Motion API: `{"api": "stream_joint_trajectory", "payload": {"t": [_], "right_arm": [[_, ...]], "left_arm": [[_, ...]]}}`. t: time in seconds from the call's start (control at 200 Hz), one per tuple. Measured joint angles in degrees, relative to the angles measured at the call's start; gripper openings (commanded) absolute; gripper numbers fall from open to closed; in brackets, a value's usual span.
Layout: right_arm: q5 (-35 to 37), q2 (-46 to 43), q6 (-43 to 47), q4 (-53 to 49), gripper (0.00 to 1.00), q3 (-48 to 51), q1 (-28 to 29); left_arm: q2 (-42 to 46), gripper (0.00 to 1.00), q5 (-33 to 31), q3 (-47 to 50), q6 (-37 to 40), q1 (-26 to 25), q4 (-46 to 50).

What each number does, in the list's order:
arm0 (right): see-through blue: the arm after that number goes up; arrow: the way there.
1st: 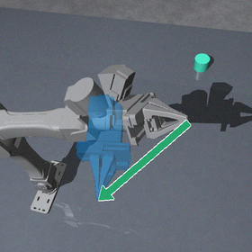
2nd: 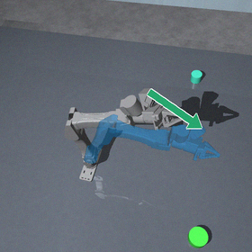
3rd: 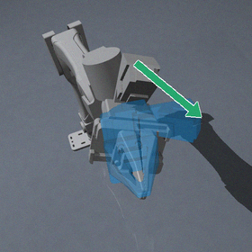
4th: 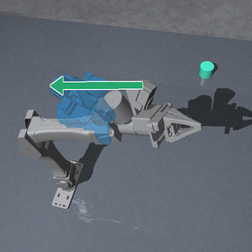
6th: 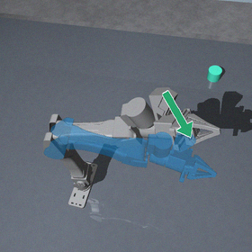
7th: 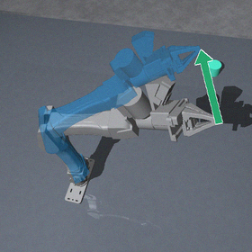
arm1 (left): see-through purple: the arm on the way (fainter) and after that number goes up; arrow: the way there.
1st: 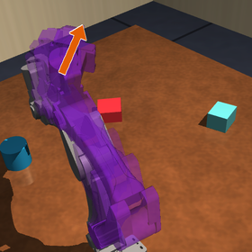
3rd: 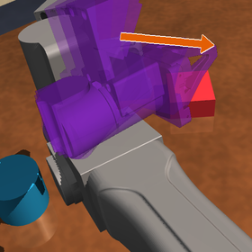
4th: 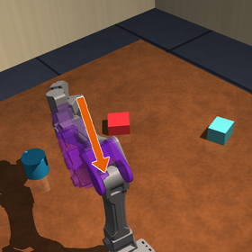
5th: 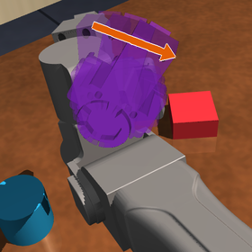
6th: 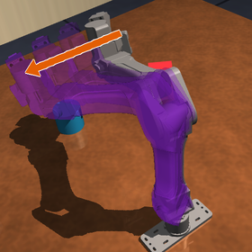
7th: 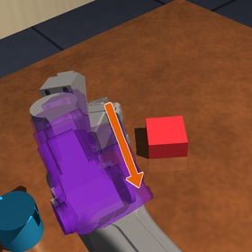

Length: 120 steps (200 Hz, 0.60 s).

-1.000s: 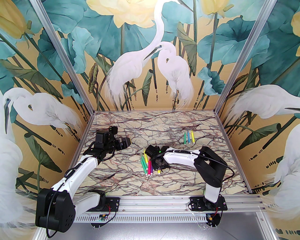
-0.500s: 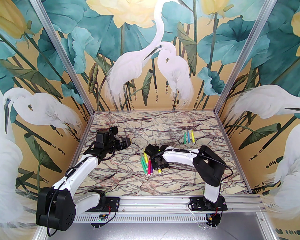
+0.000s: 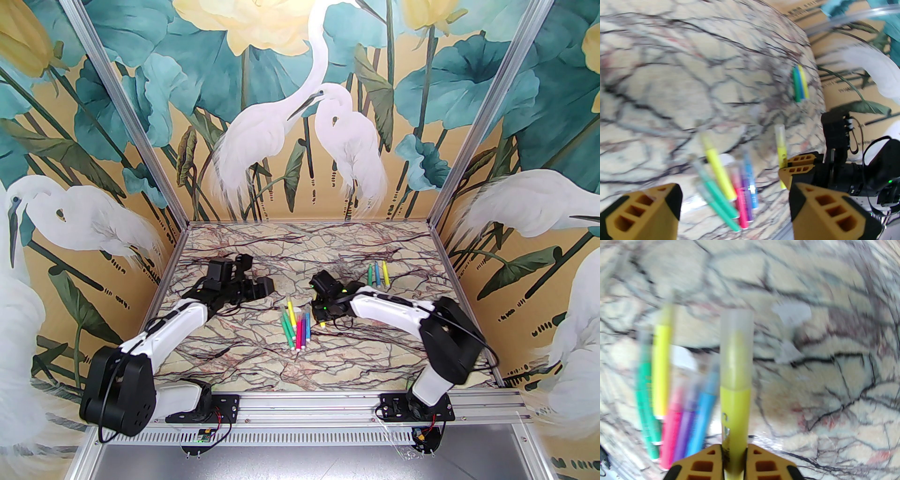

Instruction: Open the pen caps

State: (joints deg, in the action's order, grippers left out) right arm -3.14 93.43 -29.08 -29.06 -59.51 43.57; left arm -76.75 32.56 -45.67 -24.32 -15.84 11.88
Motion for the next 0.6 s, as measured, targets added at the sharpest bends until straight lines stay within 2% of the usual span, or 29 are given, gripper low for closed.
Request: {"api": "stream_joint_trajectory", "payload": {"t": [0.205,0.6], "right_arm": [[-3.9,-4.0,3.0,5.3,0.00,4.3,-2.7],[-10.8,-10.1,8.1,14.4,0.00,7.5,-2.7]], "left_arm": [[-3.7,0.76,3.0,-1.6,-3.1,-3.1,-4.0],[-6.9,0.73,9.7,-4.8,-5.7,-6.1,-10.0]]}}
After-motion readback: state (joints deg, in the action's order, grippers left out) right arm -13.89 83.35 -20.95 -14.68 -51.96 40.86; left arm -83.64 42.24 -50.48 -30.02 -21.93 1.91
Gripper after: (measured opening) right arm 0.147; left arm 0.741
